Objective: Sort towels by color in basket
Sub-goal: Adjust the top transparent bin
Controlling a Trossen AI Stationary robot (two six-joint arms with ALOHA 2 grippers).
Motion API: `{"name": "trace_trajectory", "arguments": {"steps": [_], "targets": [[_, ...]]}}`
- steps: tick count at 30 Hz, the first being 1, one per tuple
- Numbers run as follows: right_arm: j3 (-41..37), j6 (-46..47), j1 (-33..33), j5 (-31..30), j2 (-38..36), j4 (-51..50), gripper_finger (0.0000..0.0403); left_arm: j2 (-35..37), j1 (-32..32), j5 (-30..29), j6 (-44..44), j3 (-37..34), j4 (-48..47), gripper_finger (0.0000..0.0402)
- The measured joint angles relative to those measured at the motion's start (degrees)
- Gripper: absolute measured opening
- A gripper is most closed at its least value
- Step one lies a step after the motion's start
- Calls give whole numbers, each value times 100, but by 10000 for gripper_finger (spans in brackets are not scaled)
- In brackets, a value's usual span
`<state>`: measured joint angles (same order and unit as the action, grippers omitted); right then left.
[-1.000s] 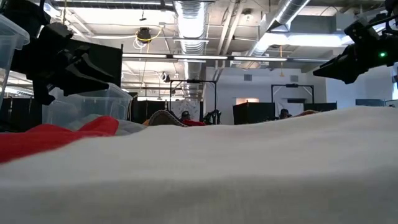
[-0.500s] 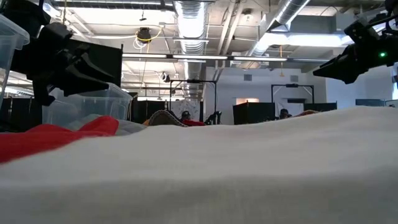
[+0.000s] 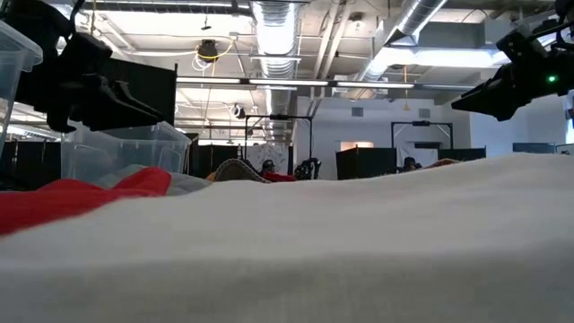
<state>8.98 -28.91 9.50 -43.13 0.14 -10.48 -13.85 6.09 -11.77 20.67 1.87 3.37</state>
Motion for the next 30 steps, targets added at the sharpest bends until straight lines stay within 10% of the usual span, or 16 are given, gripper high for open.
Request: {"name": "trace_trajectory", "arguments": {"steps": [30], "targets": [[1, 0, 0, 0, 0, -7, 286, -2, -1, 0, -2849, 0, 487, 135]]}}
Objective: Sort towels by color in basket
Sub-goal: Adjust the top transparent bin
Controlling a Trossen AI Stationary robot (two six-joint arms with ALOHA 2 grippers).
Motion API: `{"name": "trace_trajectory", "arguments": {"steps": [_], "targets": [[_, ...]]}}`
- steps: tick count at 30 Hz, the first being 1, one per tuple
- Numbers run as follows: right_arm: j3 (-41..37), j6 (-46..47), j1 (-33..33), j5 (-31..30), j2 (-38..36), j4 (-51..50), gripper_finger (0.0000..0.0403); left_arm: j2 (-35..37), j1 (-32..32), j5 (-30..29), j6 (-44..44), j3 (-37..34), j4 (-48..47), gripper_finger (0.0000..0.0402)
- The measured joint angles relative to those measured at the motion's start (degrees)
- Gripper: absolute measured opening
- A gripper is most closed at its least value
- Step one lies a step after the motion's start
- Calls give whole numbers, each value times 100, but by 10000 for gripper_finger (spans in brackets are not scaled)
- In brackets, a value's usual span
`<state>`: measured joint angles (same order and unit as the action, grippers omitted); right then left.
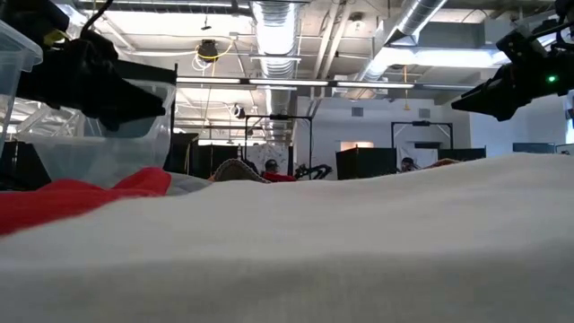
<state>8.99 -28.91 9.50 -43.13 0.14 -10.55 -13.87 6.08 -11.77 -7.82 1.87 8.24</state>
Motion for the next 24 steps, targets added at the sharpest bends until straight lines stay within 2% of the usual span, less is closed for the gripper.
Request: {"name": "trace_trajectory", "arguments": {"steps": [16, 24], "targets": [[-1, 0, 0, -1, 0, -22, 286, 0, 1, 138, -52, 13, -196, 135], [-2, 0, 0, 0, 0, -20, 286, 5, -3, 378, 121, 461, -447, 135]]}}
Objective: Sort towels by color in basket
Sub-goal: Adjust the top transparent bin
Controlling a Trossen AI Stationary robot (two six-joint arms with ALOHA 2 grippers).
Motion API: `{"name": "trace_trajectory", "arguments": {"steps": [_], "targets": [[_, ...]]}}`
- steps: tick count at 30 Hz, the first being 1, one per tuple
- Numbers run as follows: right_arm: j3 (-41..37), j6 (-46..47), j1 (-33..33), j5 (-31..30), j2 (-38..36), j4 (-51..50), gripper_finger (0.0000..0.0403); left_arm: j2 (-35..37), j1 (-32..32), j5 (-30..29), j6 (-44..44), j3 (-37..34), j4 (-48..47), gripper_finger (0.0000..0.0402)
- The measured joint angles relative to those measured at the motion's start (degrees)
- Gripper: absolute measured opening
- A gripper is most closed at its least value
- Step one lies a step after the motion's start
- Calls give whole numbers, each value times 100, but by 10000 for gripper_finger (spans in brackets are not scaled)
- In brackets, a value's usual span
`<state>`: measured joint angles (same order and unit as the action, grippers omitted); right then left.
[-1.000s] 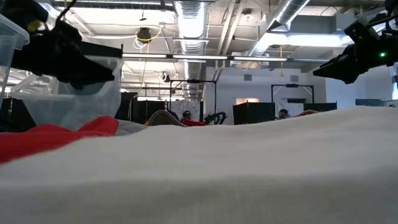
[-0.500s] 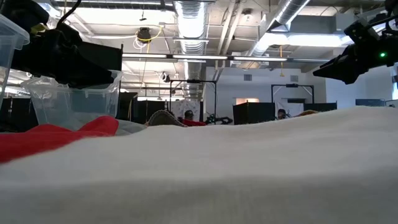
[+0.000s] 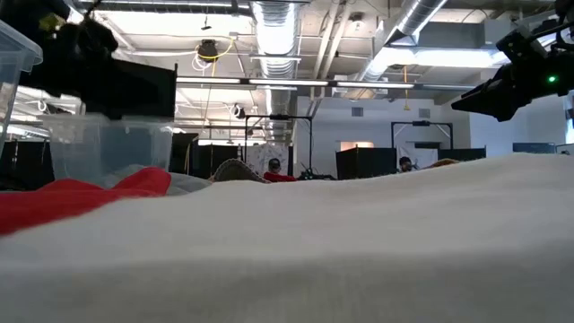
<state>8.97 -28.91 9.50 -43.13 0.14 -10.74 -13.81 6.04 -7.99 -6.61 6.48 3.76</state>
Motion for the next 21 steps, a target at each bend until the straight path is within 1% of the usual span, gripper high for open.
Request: {"name": "trace_trajectory", "arguments": {"steps": [8, 11, 14, 21], "targets": [[1, 0, 0, 0, 0, -1, 286, -1, -5, 40, 96, 405, -542, 135], [0, 0, 0, 0, 0, 0, 286, -7, -53, 307, 140, 420, -623, 135], [0, 0, 0, -1, 0, -2, 286, -6, -170, 484, 143, 429, -612, 135], [2, 0, 0, 0, 0, -2, 286, -6, -647, 488, 503, 431, -580, 135]]}}
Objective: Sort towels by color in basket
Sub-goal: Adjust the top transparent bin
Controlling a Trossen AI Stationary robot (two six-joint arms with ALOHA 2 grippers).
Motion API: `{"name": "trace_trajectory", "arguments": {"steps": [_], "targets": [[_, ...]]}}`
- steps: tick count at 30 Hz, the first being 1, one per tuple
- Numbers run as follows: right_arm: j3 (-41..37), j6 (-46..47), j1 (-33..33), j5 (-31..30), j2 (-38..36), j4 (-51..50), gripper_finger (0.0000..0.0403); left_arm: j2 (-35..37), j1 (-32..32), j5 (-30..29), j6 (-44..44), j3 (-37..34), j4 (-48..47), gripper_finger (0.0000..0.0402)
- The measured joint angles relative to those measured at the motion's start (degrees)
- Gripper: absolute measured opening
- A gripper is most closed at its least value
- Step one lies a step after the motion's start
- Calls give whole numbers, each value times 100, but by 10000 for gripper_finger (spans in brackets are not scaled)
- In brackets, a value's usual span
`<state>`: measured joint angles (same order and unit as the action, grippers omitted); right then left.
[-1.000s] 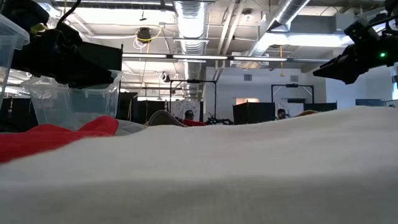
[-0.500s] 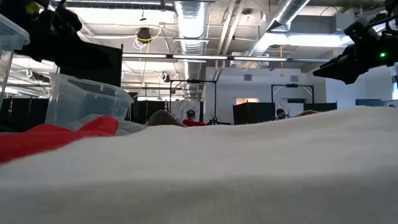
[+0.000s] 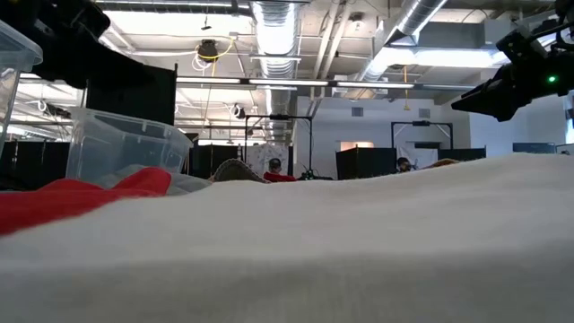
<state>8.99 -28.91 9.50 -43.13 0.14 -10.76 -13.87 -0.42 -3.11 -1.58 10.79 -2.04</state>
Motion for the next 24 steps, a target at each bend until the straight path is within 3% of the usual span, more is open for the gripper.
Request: {"name": "trace_trajectory", "arguments": {"steps": [12, 19, 24], "targets": [[-2, 0, 1, -1, 0, 0, 286, -4, -591, -76, 687, 267, 144, 135], [-2, 0, 0, -1, 0, 0, 286, -167, -680, -1428, 1030, 1301, -643, 135], [-2, 0, 2, 0, 0, 0, 286, -878, -678, -2094, 1024, 2091, -1548, 153]]}}
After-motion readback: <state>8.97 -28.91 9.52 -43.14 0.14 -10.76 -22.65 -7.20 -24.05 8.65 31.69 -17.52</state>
